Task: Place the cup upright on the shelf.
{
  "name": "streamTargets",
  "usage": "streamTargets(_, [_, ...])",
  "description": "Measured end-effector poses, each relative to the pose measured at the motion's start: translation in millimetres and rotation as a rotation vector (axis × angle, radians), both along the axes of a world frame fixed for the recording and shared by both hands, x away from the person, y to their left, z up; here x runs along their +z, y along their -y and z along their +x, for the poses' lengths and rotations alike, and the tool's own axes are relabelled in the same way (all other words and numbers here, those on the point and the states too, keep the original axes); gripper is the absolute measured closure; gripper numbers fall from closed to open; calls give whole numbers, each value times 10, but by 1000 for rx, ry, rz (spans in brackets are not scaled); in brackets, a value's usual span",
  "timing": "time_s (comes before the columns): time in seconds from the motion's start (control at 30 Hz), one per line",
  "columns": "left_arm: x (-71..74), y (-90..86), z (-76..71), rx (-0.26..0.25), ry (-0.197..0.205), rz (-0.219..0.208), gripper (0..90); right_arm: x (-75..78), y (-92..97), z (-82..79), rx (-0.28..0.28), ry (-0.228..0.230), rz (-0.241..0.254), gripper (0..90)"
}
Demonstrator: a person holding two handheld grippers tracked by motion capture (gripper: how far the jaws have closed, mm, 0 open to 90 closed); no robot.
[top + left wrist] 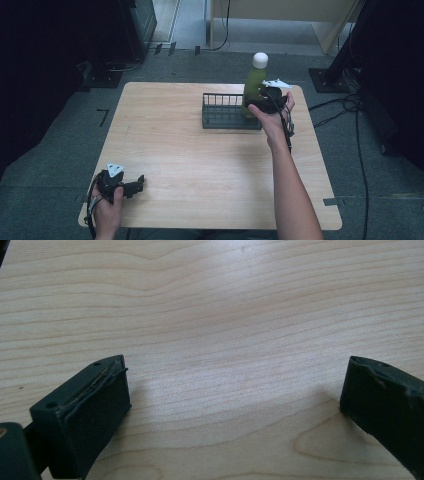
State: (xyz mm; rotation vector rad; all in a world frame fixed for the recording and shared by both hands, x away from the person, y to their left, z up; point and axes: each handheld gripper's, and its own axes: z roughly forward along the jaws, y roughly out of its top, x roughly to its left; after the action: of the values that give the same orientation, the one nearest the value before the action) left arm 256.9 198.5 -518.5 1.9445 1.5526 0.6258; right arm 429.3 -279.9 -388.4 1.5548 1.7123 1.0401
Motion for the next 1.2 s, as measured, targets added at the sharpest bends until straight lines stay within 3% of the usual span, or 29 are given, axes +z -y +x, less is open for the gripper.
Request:
streamTargets(0.53, [0, 0, 0, 0, 0, 0, 0, -170, 204, -457, 10, 5, -7, 79])
streamTargets(1.2, [-1, 0, 0, 0, 2, 0, 0, -604, 611, -1121, -33, -39, -23, 80])
